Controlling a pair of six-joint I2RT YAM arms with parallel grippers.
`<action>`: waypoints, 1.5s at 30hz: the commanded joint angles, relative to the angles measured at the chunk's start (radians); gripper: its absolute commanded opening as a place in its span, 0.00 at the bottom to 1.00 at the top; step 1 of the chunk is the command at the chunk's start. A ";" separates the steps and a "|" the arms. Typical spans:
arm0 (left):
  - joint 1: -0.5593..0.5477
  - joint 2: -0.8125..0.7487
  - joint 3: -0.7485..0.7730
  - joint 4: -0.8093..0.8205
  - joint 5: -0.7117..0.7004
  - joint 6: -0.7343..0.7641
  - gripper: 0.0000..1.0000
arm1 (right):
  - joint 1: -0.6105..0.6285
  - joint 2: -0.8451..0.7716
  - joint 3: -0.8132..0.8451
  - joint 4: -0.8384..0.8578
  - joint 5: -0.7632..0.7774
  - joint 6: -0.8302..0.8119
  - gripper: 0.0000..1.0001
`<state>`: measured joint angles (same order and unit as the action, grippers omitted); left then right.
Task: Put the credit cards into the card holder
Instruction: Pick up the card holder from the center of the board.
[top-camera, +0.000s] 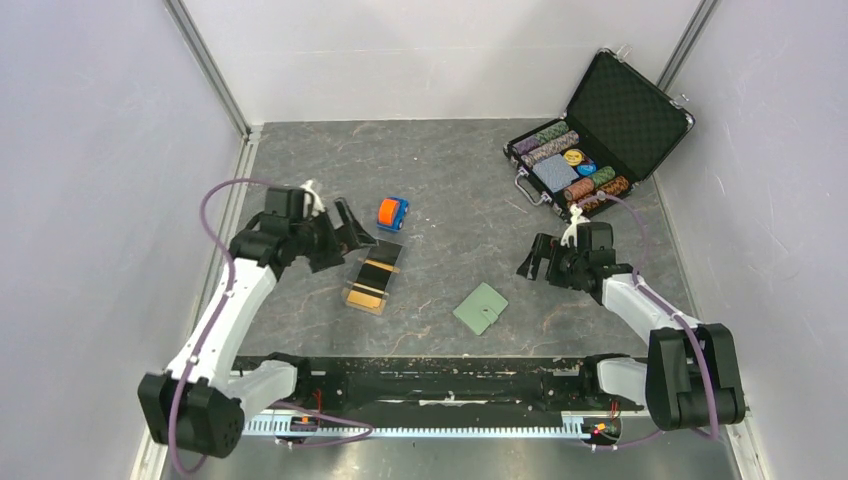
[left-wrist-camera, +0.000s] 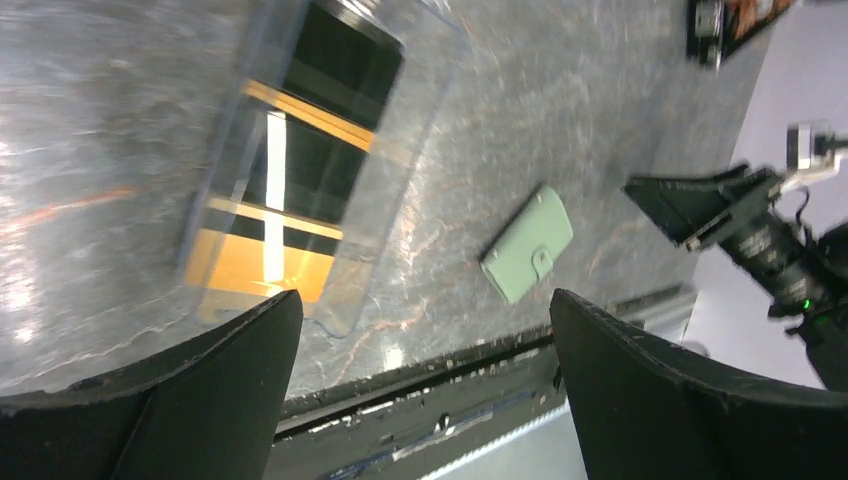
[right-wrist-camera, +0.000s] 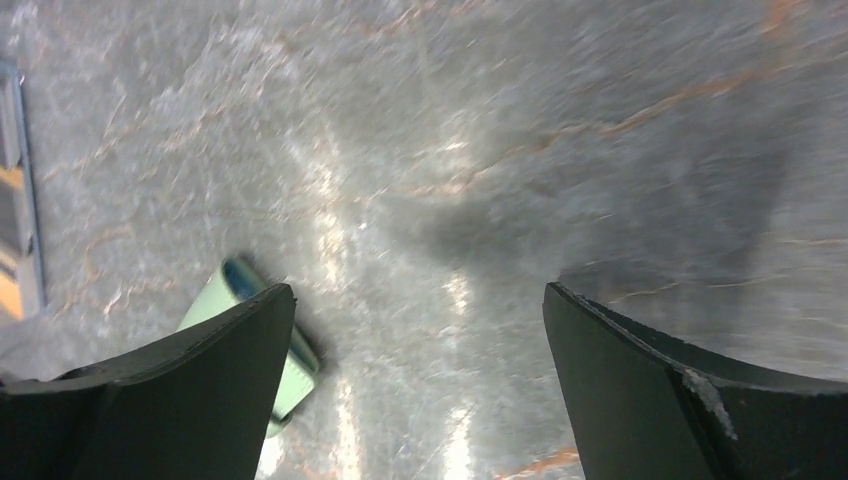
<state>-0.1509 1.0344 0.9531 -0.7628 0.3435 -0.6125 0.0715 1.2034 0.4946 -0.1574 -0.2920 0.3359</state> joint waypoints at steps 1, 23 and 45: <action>-0.175 0.101 0.064 0.104 0.034 0.033 1.00 | 0.033 0.002 -0.024 0.028 -0.140 0.038 0.98; -0.602 0.781 0.249 0.348 0.123 0.057 0.88 | 0.111 0.025 -0.086 -0.181 -0.230 0.256 0.78; -0.616 0.878 0.202 0.556 0.316 -0.088 0.53 | 0.168 0.289 -0.071 0.263 -0.350 0.383 0.41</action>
<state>-0.7616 1.9350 1.1690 -0.3157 0.5888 -0.6273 0.2348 1.4403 0.3981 -0.0029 -0.7643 0.7414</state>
